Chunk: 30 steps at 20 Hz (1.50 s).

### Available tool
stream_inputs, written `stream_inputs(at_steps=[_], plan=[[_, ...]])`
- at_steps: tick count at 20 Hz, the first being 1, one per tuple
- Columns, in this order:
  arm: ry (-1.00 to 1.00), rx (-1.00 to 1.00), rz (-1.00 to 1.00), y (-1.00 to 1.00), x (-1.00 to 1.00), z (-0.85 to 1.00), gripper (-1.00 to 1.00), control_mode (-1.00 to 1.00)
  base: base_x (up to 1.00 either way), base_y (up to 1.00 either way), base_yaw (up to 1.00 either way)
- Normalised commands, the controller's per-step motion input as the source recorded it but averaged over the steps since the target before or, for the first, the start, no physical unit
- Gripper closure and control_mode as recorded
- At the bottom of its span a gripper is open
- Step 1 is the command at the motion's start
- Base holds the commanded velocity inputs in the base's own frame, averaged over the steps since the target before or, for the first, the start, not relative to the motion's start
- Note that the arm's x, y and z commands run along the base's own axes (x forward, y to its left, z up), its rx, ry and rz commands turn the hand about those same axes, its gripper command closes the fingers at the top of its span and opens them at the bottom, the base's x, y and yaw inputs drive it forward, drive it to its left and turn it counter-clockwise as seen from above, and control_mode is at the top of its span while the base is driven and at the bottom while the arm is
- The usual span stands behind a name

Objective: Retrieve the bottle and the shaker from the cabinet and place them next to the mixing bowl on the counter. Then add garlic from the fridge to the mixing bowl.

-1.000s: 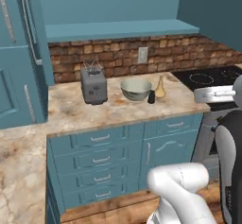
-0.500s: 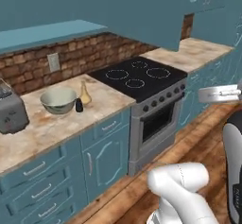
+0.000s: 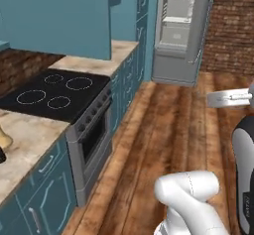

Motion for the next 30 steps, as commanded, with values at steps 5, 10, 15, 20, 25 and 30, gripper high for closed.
stream_inputs(at_steps=[5,10,15,20,25,30], plan=[[0.0,0.0,0.0,0.0,0.0,0.0,-1.0,1.0,0.12,0.0,-0.75],[0.0,0.0,0.0,0.0,0.0,0.0,-1.0,1.0,0.7,0.01,-0.51],[0.0,0.0,0.0,0.0,0.0,0.0,-1.0,1.0,1.0,0.0,-0.02],[0.0,0.0,0.0,0.0,0.0,0.0,-1.0,1.0,1.0,0.0,0.06],[0.0,0.0,0.0,0.0,0.0,0.0,-1.0,1.0,1.0,0.0,0.17],[0.0,0.0,0.0,0.0,0.0,0.0,-1.0,1.0,0.99,0.0,0.11]])
